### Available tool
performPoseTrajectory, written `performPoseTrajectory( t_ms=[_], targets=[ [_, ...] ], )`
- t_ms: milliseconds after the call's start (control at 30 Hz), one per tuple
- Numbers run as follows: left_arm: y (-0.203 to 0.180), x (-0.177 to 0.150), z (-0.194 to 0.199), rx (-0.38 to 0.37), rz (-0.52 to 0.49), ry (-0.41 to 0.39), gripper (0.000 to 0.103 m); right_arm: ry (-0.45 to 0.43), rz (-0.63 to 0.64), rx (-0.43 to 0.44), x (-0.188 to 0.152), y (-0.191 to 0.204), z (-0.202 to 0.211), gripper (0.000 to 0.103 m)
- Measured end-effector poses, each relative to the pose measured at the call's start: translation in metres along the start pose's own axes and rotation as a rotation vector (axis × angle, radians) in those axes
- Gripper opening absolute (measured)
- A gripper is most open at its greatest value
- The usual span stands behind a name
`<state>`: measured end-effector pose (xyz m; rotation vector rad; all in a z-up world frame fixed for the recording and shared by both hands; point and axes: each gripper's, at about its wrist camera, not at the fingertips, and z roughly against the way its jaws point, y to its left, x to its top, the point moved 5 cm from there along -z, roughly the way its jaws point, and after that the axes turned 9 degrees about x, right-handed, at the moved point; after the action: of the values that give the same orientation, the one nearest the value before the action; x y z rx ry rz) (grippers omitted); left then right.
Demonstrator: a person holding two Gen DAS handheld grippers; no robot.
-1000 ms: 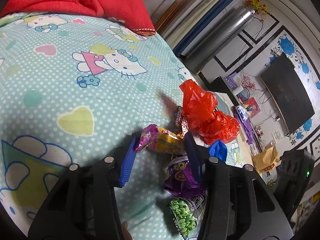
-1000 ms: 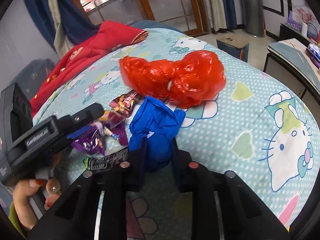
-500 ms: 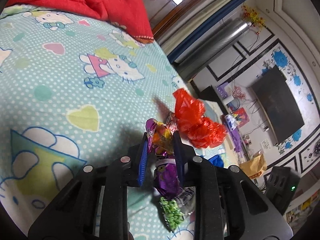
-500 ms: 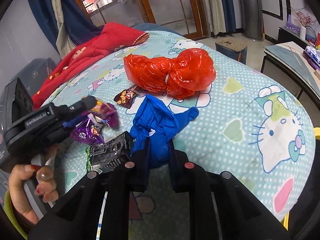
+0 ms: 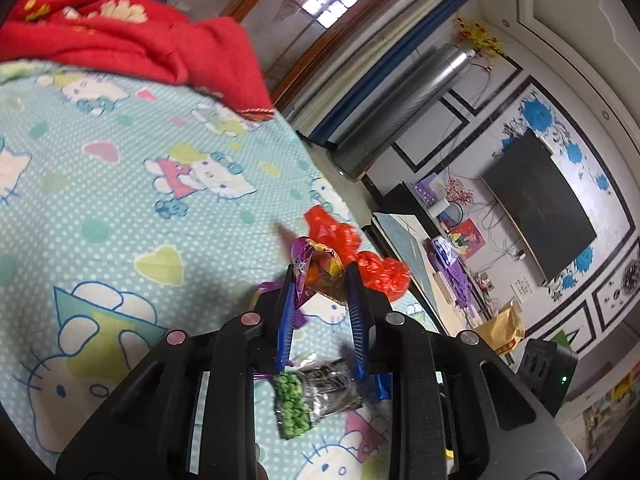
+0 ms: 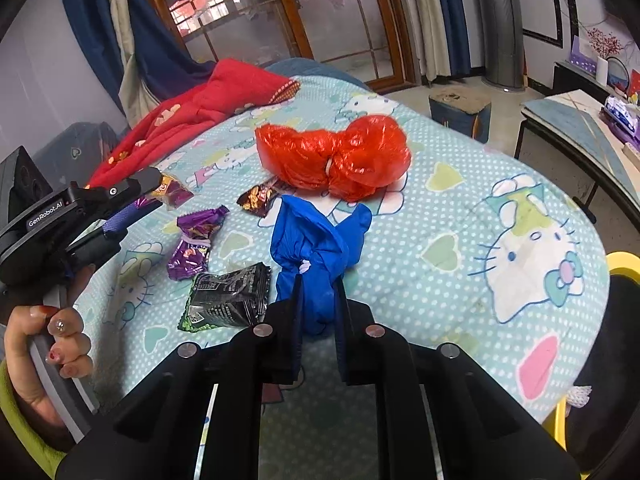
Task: Collect trash
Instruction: 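Carry the snack wrapper in left tool over the bin while right tool carries the blue bag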
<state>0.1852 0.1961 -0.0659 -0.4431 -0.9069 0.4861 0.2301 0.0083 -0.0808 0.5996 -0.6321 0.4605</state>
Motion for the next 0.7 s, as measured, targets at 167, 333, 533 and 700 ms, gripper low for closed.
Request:
performPoseTrajectory(
  t_ms=[167,333,533,700],
  targets=[
    [-0.022,-0.003,0.005,-0.013,-0.057,-0.012,0.017,-0.045,-0.013,-0.005,0.004,-0.007,0.019,0.011],
    [-0.048,-0.009,0.009,-0.026,-0.13,-0.022,0.017,-0.092,-0.022,-0.029,0.007,-0.018,0.042,0.011],
    [-0.075,-0.019,0.011,-0.033,-0.217,-0.028,0.017,-0.13,-0.042,-0.058,0.009,-0.032,0.064,0.011],
    [-0.09,-0.028,0.009,-0.04,-0.256,-0.02,0.017,-0.16,-0.053,-0.083,0.015,-0.041,0.081,0.011]
  ],
)
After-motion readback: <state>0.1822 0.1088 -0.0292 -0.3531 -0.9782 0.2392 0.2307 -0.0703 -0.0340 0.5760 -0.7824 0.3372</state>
